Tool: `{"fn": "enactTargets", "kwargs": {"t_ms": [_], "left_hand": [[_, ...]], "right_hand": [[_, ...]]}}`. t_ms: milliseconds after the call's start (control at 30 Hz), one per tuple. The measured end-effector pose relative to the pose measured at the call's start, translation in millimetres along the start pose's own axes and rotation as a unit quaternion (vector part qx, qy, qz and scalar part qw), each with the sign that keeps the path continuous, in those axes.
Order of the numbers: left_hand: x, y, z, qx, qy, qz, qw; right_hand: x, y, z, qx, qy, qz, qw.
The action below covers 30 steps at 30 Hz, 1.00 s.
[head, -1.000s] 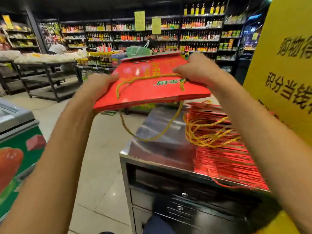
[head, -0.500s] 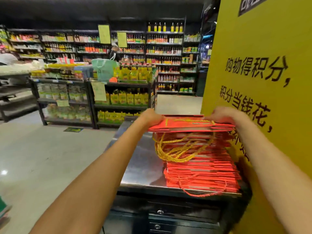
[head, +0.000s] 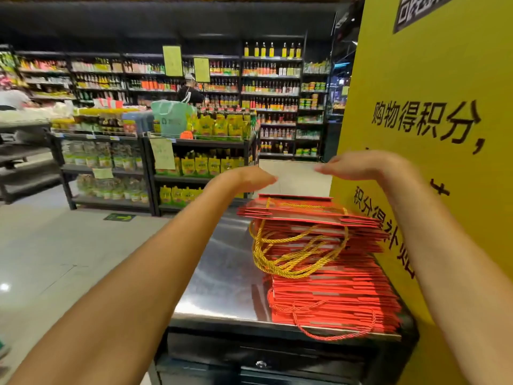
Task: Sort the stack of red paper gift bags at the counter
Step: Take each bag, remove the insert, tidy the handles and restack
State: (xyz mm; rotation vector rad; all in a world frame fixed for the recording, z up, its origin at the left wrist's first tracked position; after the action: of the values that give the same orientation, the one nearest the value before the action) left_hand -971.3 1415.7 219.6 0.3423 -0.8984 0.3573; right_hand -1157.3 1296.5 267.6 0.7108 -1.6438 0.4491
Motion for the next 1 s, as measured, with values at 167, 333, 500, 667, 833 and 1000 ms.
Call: {"fn": "enactTargets", "kwargs": {"t_ms": [167, 333, 500, 667, 833, 1000], "left_hand": [[-109, -2, -21, 0.059, -0.021, -0.166, 0.984], [-132, -21, -36, 0.057, -0.067, -0.066, 0.994], [-114, -3, -23, 0.029, 0.06, -0.032, 0.997], [-58, -6, -33, 0.051, 0.399, 0.065, 0.913], [-78, -6, -50, 0.116, 0.373, -0.023, 0.92], [-108, -4, -59, 0.115, 0.482, -0.082, 0.865]], "right_hand": [[-132, -28, 33, 0.019, -0.01, -0.15, 0.988], [-164, -16, 46, 0.0, -0.057, -0.12, 0.991], [-136, -7, 42, 0.023, -0.099, -0.048, 0.994], [-89, -6, 66, -0.059, -0.309, 0.065, 0.947], [-97, 0, 92, -0.141, -0.284, -0.023, 0.948], [-106, 5, 96, -0.133, -0.273, -0.032, 0.952]]}}
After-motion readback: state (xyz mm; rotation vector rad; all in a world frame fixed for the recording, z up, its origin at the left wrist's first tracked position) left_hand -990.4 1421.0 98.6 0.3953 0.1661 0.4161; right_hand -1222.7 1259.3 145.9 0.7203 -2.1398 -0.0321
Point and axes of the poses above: each hand's wrist, its own y-axis away from the middle knuckle, its own x-axis out of the back of the hand, z = x × y, the point moved 5 cm from there along -y, towards the middle knuckle, and after that the axes turned 2 degrees about x, right-handed, at the moved point
